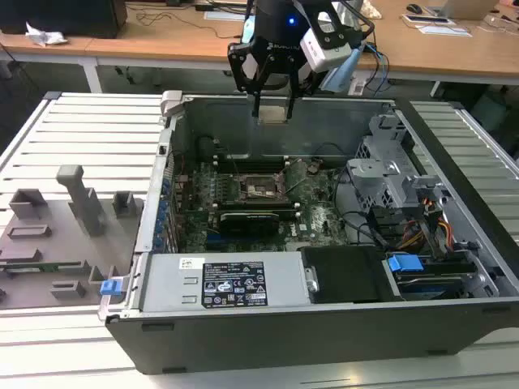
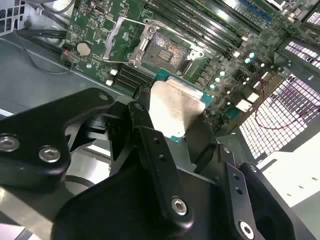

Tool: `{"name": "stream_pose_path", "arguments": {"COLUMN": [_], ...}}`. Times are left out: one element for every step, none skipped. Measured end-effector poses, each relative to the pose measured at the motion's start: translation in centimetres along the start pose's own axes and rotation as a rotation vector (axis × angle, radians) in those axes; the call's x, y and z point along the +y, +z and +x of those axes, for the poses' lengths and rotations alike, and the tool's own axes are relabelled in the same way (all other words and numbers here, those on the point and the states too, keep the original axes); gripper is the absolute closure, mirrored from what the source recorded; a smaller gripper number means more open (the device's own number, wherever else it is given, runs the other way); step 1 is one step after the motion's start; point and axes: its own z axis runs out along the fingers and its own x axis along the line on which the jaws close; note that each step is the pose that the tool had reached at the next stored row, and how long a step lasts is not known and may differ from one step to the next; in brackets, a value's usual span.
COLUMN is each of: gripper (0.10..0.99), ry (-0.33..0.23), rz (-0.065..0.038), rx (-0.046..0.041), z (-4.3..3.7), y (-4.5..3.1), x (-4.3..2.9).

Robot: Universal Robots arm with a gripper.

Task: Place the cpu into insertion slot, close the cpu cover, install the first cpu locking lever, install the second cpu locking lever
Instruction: 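Place the cpu into insertion slot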

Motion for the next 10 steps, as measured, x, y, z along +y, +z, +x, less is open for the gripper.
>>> {"name": "stream_pose_path", "arguments": {"gripper": [0.557,0.557,0.557,0.557,0.557,0.557,0.557,0.557,0.557,0.557], "ry": [0.001,0.004,0.008,0.010,0.012,0.018,0.022,0.024,0.026,0.031], "rz": [0.000,0.000,0.000,0.000,0.000,0.000,0.000,-0.001,-0.001,-0.001], "rx": [-0.0001,-0.0004,-0.0007,-0.0009,-0.0011,-0.0016,-0.0019,-0.0022,-0.0024,-0.0028], "z": [0.00,0.00,0.00,0.00,0.00,0.00,0.00,0.00,0.00,0.00], "y": [0.00,0.00,0.00,0.00,0.00,0.00,0.00,0.00,0.00,0.00], "x": [0.00,0.00,0.00,0.00,0.00,0.00,0.00,0.00,0.00,0.00]}}
